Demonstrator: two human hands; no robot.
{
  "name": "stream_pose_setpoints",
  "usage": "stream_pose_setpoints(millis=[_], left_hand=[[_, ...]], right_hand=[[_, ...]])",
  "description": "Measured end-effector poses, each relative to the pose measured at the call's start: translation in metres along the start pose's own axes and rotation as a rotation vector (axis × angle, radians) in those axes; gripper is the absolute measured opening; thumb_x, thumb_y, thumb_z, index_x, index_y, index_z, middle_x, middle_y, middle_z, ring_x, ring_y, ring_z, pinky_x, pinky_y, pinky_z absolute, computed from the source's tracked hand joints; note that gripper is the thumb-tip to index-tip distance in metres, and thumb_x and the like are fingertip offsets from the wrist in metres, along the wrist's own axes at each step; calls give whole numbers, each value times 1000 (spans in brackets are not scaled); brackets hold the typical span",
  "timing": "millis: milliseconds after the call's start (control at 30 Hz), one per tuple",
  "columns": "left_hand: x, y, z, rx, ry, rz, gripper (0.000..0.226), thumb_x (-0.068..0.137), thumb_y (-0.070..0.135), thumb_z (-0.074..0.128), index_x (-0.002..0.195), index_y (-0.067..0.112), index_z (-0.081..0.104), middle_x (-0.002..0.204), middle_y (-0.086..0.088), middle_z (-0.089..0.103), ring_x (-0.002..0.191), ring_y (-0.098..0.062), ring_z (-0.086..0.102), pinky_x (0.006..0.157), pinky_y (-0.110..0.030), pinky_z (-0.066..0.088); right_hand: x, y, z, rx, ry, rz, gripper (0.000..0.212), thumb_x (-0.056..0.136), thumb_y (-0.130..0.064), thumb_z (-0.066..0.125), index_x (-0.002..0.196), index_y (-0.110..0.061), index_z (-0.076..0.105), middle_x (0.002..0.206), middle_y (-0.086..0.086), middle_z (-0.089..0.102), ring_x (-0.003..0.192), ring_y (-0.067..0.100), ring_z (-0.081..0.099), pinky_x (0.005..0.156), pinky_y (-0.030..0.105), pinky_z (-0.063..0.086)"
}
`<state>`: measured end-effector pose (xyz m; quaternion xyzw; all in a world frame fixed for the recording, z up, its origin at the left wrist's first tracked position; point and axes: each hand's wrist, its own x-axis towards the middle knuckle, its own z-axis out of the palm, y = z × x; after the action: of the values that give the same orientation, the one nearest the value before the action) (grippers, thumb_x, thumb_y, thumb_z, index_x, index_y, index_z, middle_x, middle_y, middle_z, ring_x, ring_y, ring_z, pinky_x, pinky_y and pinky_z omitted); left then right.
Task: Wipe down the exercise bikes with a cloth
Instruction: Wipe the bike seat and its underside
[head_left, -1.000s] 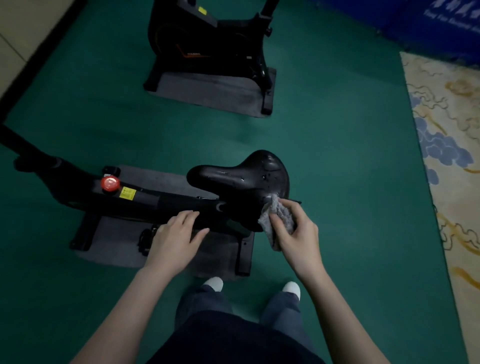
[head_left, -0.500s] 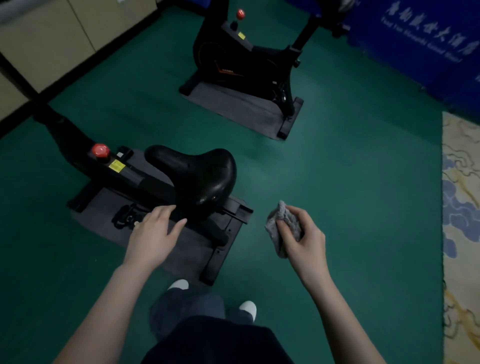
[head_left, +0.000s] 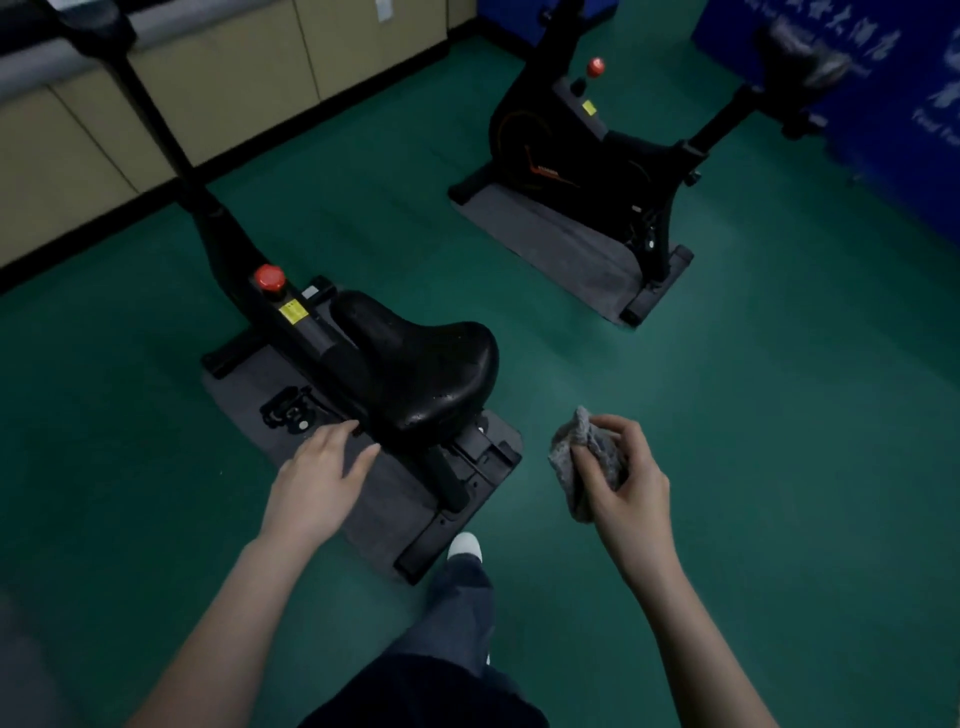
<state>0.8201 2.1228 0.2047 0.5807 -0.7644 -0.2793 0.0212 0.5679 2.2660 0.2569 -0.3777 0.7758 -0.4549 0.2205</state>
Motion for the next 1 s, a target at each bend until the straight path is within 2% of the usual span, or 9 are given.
stream_pose_setpoints(millis=[133,367,600,800,900,1000], left_hand=[[22,6,5,-93,18,-88,59,95,54,33,143,20,35,148,0,37,134,-20,37,108,-39,34],[50,14,5,-213,62,-188,56,96,50,33,142,18,38,146,0,40,132,-20,39,108,-38,34],[54,18,11,-328,119,-308,54,95,51,34,140,21,40,144,1,41,131,-18,39,107,-35,33],[57,28,16,-408,226,-420,52,95,51,37,138,23,42,141,2,44,130,-17,40,107,-33,33],[62,44,20,-450,289,-483,50,95,49,39,138,22,42,140,2,45,130,-17,41,108,-35,33],[68,62,26,-463,362,-540,47,96,45,42,137,21,45,137,0,48,127,-18,43,107,-37,35]], right_hand=[[40,0,7,1,-61,-19,25,87,-17,65,94,-39,56,83,-25,65,76,-9,60,59,1,39],[93,-2,26,-7,-179,-53,19,88,-17,64,98,-32,59,82,-20,66,71,-6,61,54,4,41],[131,-6,55,12,-310,-115,21,87,-19,65,103,-32,60,91,-24,67,82,-5,63,67,7,46],[175,-12,76,36,-483,-187,20,89,-20,63,108,-27,60,102,-19,66,96,-1,63,80,21,51],[204,-18,86,32,-599,-257,22,90,-18,62,110,-27,60,108,-18,65,102,-2,61,86,17,50],[229,-21,94,36,-725,-324,27,91,-15,61,114,-28,59,114,-19,62,110,-10,55,89,6,42]])
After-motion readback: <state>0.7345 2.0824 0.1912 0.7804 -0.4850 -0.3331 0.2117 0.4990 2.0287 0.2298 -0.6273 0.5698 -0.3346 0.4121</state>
